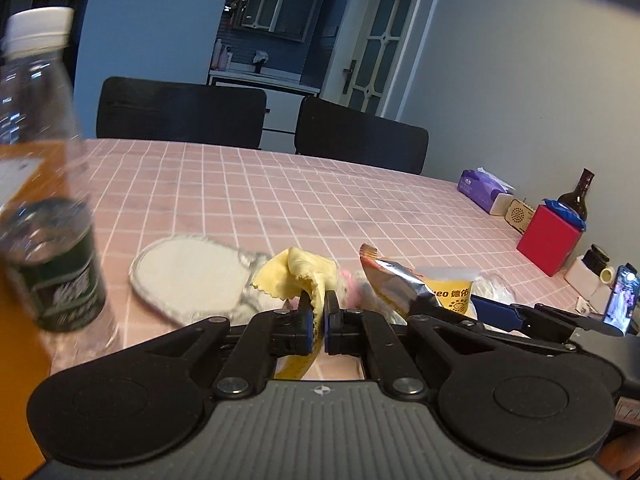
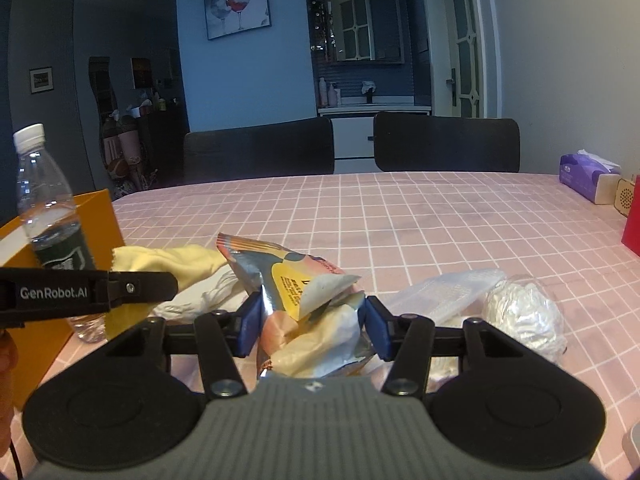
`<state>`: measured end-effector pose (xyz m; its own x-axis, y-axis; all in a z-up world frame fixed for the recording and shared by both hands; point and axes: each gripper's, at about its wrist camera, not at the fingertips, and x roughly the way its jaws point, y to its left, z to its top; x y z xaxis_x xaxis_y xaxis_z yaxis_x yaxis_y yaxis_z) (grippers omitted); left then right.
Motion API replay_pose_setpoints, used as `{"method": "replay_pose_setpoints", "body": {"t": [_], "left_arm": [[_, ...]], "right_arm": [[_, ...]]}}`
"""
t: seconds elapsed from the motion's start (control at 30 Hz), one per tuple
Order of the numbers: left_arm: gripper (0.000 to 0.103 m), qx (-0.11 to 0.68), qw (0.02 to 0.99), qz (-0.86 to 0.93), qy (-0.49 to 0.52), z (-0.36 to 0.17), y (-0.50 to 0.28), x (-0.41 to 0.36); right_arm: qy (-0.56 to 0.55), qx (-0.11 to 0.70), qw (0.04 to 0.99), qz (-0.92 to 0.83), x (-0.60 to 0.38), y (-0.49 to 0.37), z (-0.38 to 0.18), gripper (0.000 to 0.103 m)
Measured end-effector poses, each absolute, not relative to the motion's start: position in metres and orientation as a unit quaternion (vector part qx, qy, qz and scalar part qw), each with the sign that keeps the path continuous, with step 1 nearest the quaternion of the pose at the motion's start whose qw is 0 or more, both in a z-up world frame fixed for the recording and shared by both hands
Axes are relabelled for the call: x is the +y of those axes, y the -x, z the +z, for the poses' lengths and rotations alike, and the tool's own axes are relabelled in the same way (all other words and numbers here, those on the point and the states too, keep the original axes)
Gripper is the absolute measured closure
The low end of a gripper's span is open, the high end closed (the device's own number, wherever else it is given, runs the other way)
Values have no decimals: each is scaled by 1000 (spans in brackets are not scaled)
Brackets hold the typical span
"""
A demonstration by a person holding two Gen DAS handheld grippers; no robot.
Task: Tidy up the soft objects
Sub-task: 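Grasp the yellow cloth with the left tool while the right tool grasps the snack wrapper, then carry cloth and wrapper over the orange box and open both tools to drop them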
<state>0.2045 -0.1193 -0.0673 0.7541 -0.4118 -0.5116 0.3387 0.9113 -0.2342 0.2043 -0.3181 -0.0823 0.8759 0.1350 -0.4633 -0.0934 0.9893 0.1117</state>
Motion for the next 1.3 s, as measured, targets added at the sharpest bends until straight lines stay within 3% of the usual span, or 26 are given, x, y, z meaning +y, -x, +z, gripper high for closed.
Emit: {"method": "replay_pose_setpoints", "body": {"t": [0.8, 1.3], "left_arm": [[99, 204, 957, -191, 83, -10, -91, -59], [99, 180, 975, -122, 55, 24, -75, 17]], "right_arm": [[-44, 198, 969, 141, -278, -116, -26, 49], [44, 149, 960, 233, -190, -115, 12, 49]]}}
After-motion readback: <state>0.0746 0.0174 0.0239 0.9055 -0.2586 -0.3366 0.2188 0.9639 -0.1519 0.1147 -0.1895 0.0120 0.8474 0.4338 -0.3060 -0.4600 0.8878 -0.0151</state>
